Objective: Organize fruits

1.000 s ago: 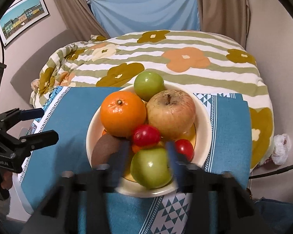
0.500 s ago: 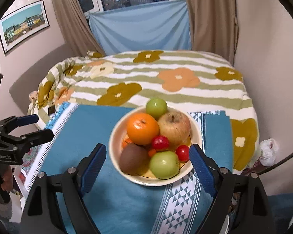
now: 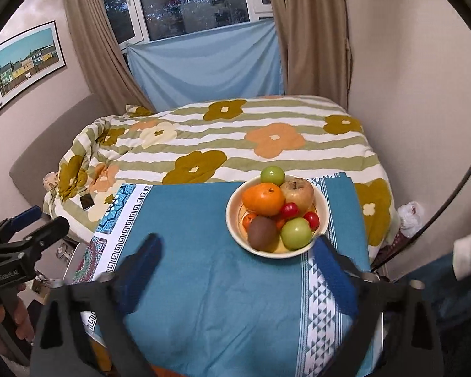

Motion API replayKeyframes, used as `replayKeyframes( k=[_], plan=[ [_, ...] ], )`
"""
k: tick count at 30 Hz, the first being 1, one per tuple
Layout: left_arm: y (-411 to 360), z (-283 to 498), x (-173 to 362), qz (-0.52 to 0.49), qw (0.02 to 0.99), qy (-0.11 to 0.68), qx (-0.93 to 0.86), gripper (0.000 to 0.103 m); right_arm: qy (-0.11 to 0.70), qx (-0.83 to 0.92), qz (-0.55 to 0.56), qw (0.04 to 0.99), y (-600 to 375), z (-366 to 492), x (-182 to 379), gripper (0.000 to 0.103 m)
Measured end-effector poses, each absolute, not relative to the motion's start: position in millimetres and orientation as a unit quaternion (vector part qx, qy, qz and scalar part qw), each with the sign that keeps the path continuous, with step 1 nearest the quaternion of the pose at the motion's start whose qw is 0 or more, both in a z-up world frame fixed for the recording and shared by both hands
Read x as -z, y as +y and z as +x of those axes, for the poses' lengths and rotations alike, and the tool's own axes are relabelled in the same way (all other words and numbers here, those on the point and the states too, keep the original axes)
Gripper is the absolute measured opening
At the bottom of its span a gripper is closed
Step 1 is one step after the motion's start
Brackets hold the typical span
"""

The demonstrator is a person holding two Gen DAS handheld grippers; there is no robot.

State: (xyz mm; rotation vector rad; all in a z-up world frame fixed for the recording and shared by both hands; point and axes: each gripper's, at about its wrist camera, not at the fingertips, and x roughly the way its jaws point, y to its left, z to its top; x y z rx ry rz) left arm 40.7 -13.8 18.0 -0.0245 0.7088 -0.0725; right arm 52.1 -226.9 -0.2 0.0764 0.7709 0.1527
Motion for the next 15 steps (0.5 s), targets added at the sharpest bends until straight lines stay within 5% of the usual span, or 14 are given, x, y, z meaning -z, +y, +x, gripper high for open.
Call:
replayKeyframes(
  k=[15],
  plan=[
    [6, -13, -21, 0.009, 0.951, 0.309, 0.027, 0.103, 0.372, -0.014, 0.015, 0.928, -195, 8, -2, 0.103]
  ],
)
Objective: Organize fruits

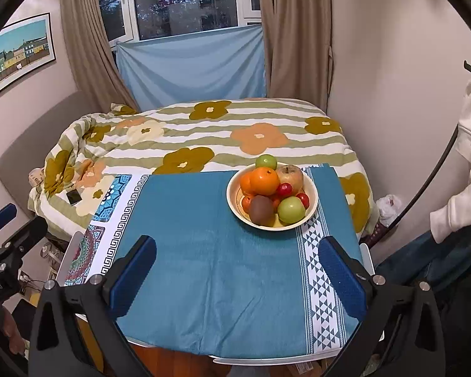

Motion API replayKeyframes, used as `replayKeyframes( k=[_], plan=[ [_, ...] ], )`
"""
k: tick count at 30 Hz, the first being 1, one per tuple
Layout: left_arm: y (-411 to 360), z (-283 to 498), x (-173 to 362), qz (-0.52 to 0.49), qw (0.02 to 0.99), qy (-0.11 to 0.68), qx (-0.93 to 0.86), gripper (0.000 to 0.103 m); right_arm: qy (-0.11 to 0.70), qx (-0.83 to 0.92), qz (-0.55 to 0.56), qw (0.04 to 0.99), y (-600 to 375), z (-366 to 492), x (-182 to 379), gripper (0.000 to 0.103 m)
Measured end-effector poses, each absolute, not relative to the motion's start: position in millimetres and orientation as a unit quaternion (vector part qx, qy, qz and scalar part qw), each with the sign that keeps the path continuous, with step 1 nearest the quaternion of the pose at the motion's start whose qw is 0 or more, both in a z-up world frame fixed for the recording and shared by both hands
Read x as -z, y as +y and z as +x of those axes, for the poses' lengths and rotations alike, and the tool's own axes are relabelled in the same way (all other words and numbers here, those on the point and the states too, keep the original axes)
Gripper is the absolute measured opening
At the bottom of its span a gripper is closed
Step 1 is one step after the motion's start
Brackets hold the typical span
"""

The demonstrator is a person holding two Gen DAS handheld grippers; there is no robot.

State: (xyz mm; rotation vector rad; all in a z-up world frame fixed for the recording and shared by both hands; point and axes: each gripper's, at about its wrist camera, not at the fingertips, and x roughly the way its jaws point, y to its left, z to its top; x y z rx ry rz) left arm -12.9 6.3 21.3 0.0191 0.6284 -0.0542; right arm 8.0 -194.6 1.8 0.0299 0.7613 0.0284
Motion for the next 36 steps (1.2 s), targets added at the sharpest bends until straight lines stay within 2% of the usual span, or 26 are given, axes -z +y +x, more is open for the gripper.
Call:
replayKeyframes(
  k=[36],
  plan=[
    [9.6, -6.7, -24.9, 0.012, 0.954, 0.297, 0.038, 0.103, 0.358, 0.003, 0.028, 0.933, -189.5, 11.2, -8.8, 0.103]
  ],
)
